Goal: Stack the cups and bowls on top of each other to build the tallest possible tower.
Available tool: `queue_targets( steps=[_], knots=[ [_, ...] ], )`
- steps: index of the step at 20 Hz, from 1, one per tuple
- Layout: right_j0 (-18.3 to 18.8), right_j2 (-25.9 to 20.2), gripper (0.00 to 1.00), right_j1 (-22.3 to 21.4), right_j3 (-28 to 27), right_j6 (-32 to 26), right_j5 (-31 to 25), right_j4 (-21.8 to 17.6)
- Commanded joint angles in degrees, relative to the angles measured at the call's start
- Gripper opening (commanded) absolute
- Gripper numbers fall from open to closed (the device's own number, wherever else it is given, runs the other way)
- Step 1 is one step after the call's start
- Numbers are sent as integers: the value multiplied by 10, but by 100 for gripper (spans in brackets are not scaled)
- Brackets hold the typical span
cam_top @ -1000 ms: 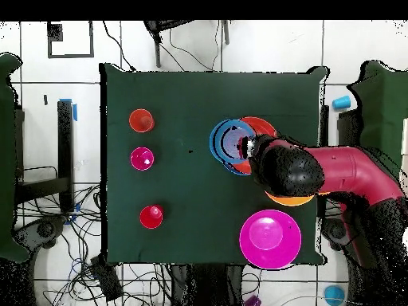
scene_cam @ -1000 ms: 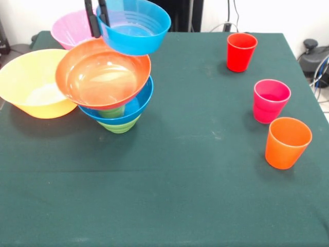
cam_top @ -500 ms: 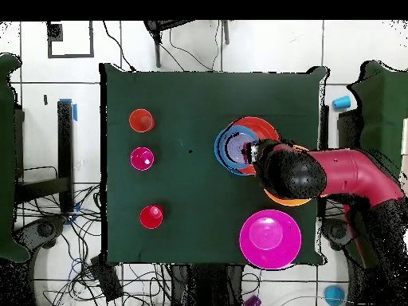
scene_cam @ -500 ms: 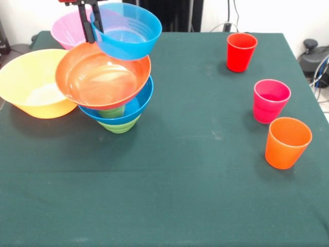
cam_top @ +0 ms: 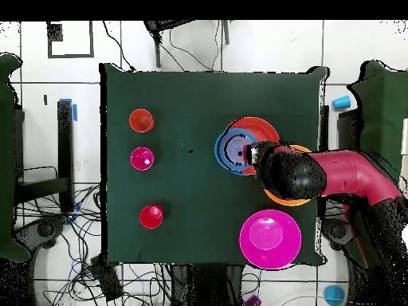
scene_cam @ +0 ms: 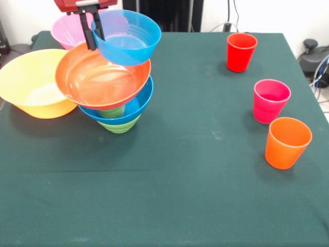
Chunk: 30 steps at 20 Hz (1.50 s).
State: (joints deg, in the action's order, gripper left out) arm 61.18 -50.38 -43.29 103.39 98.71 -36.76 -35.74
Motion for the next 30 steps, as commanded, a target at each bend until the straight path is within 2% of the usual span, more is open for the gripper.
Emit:
queue_targets(
  steps=[1,8,16,21,30],
  knots=[
    [-3,-15,0,32,1,-195,-60,-49],
    [4,-22,0,32,0,-197,-68,-51],
    [35,-31,0,57,-8,-235,-72,-61],
    [33,-21,0,77,-14,-230,-52,-84],
    [16,-13,0,82,-13,-191,-35,-103]
  ],
)
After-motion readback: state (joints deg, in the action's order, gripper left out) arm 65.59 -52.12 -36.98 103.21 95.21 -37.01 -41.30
